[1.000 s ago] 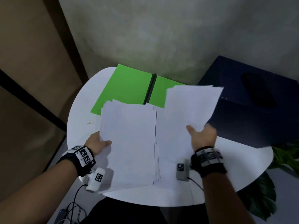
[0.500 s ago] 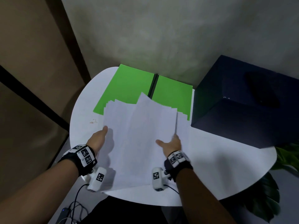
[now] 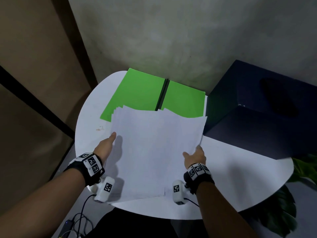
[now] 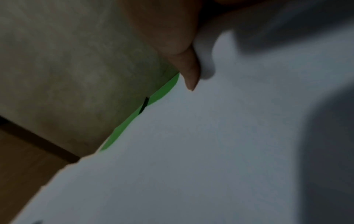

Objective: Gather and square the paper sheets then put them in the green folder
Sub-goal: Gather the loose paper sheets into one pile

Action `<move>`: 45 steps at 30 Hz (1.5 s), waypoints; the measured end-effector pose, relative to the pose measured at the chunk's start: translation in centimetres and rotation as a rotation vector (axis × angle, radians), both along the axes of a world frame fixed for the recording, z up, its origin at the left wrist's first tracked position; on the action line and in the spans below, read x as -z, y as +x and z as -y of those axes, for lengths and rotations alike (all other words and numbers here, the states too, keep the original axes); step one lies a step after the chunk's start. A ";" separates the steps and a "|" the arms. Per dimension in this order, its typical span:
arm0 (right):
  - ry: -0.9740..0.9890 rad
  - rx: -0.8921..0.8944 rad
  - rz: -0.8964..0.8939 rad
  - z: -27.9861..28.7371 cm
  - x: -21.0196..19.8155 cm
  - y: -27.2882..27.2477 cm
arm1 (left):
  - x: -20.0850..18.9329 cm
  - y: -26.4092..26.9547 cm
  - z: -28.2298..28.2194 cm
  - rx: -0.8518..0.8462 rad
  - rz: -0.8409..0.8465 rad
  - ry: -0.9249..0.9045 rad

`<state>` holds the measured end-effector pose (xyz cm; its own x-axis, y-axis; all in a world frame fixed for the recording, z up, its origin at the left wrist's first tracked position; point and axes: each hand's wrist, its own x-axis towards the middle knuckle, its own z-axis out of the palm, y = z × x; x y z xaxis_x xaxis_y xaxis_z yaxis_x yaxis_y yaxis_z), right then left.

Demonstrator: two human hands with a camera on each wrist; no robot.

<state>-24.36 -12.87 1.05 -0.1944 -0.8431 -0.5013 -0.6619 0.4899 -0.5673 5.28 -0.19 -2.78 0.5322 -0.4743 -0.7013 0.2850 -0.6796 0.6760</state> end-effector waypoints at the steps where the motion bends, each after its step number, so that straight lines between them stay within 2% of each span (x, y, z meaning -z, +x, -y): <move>1: 0.011 -0.027 0.036 -0.1 0.1 0.2 | 0.0 0.0 0.0 0.001 0.007 0.001; 5: 0.045 -0.226 0.089 -1.3 0.7 3.3 | -0.4 -0.3 0.1 0.045 0.034 -0.015; 8: 0.028 -0.313 0.082 -2.1 1.9 5.4 | -0.5 -0.6 -0.2 0.219 0.222 0.009; 9: 0.006 -0.298 0.045 -1.9 2.3 5.3 | -0.2 -0.5 -0.3 0.273 0.293 0.028; 11: 0.011 -0.197 -0.168 -0.9 2.4 3.3 | 0.3 -0.5 -0.5 0.328 0.380 0.084; 13: 0.093 -0.089 -0.362 0.2 2.6 0.3 | 0.3 -0.5 -0.4 0.348 0.404 0.113; 14: 0.114 -0.065 -0.374 0.6 2.7 -0.9 | 0.1 -0.5 -0.4 0.359 0.401 0.119; 19: 0.001 0.061 -0.091 1.3 3.8 -1.8 | 0.5 0.0 -0.6 0.374 0.393 0.118; 25: -0.014 -0.010 -0.091 1.2 2.4 -1.1 | 0.0 -0.2 -0.4 0.365 0.436 0.124; 28: -0.140 -0.045 -0.081 2.0 -0.3 -2.2 | -0.5 -0.5 -0.4 0.373 0.462 0.142; 31: -0.385 -0.057 -0.096 3.6 -5.5 -4.2 | -0.2 -0.1 -0.5 0.352 0.440 0.127; 33: -0.545 -0.015 -0.018 4.5 -9.5 -5.5 | -0.1 0.1 -0.6 0.358 0.432 0.122; 36: -0.649 0.060 0.176 4.8 -14.0 -6.3 | -0.4 0.0 -0.6 0.361 0.430 0.127; 39: -0.585 0.015 0.262 4.7 -13.5 -4.7 | -0.1 0.1 -0.6 0.362 0.423 0.140; 42: -0.358 -0.136 0.255 4.2 -8.7 -1.4 | -0.3 0.4 -0.5 0.344 0.317 0.123; 45: -0.140 -0.238 0.136 2.6 -4.0 2.2 | -0.2 1.2 -0.5 0.210 0.179 0.085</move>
<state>-22.21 -15.45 5.08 0.0779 -0.9196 -0.3850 -0.6625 0.2408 -0.7093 6.45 0.27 -2.61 0.5474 -0.5305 -0.6472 0.0131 -0.7678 0.6405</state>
